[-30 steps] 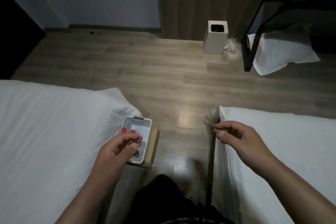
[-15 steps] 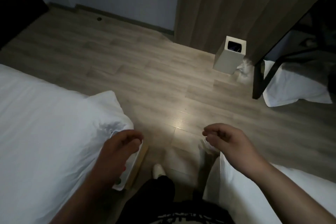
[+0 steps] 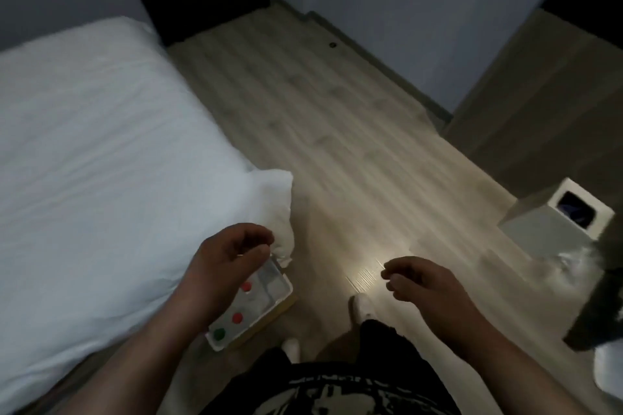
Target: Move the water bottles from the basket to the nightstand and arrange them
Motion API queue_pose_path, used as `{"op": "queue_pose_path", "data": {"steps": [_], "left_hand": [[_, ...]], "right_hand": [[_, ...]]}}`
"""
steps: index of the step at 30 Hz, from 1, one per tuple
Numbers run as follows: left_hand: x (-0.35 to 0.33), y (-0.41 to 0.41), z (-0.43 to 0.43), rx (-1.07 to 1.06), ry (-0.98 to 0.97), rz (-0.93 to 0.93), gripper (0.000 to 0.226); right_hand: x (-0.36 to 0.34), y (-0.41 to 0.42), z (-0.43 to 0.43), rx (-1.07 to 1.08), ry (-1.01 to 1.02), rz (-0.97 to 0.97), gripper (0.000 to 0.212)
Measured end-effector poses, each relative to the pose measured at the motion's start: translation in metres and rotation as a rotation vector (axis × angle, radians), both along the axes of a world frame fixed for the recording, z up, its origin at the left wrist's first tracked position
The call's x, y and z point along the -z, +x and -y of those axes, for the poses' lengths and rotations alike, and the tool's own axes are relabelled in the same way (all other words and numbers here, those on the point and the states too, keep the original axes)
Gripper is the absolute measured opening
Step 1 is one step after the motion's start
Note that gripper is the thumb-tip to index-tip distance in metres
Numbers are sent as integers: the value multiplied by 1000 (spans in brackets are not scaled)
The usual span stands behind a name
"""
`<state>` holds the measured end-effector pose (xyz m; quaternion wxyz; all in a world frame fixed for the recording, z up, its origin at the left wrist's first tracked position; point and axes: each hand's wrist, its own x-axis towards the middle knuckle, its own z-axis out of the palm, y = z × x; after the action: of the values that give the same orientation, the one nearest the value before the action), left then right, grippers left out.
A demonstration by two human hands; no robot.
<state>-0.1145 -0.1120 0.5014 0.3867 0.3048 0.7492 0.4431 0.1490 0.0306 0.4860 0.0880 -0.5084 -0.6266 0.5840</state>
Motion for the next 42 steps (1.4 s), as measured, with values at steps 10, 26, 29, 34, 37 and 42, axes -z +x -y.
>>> {"op": "queue_pose_path", "data": {"steps": [10,26,29,34,37,42], "left_hand": [[-3,82,-1,-732,98,195,22],[174,148,79,-1218,-88,402,19],[254,130,91,-1137,-188,351,25],[353,87,96,-1063,-331,245,21],[403,65,99,-896,-450,188,30],[468,32,103,-734,-481,35,41]], "right_hand": [[-3,-81,-123,-653,18,-7,17],[144,-185,-57,-1427,219,286,20],[210,-209,-38,-1550,368,349,22],[324,-246,-6,-1746,428,498,44],[376,-265,12,-1802,483,538,48],[447,-289,32,-1836,623,469,49]]}}
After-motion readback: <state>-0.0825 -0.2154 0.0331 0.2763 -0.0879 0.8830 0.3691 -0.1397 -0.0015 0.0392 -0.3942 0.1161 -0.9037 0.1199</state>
